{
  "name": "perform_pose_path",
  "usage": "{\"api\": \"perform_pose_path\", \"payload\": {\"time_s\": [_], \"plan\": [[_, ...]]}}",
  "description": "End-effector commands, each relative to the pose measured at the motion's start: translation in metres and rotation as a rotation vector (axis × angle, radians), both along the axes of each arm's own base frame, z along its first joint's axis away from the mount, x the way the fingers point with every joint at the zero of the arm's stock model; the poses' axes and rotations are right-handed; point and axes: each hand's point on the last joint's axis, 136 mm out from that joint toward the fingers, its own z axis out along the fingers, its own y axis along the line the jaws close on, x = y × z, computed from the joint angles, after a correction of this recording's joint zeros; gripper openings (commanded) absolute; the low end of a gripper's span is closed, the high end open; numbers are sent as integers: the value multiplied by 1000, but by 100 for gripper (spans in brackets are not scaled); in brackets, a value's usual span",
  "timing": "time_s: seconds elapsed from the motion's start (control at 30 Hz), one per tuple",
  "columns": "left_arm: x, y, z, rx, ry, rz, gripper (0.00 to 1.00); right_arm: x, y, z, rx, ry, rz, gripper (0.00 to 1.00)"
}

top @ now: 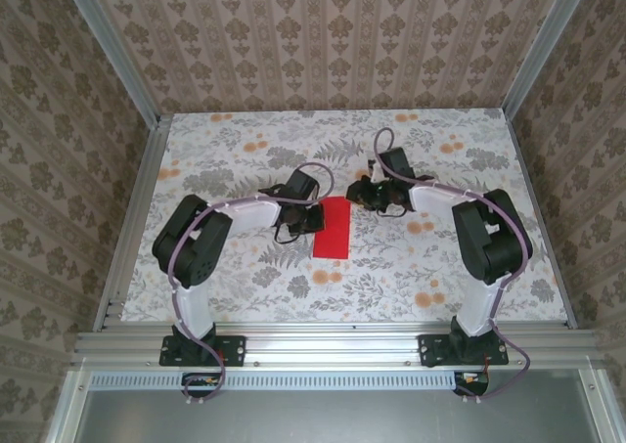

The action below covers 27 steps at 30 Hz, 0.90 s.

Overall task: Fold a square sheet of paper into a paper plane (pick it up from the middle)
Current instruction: Move the paper to the center of the table, then hold the square sheet of paper at the center of the table.

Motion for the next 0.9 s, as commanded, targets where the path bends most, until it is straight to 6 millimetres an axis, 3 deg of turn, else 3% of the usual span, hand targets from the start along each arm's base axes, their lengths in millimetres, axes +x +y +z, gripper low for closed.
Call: {"api": "perform_pose_path", "payload": {"time_s": [0.0,0.3,0.6,0.7,0.87], "plan": [[-18,25,-11,85,57,56,0,-37,19,-16,-19,91,92,22],[-16,18,6,-21,48,77,0,-56,27,-53,-8,191,117,16],[1,-4,37,-195,7,53,3,-62,15,-78,-74,246,129,7],[11,-14,47,-261,-5,31,5,-65,15,-83,-61,260,165,5],[29,-26,44,-296,1,12,5,-70,20,-79,-18,246,290,5]]}}
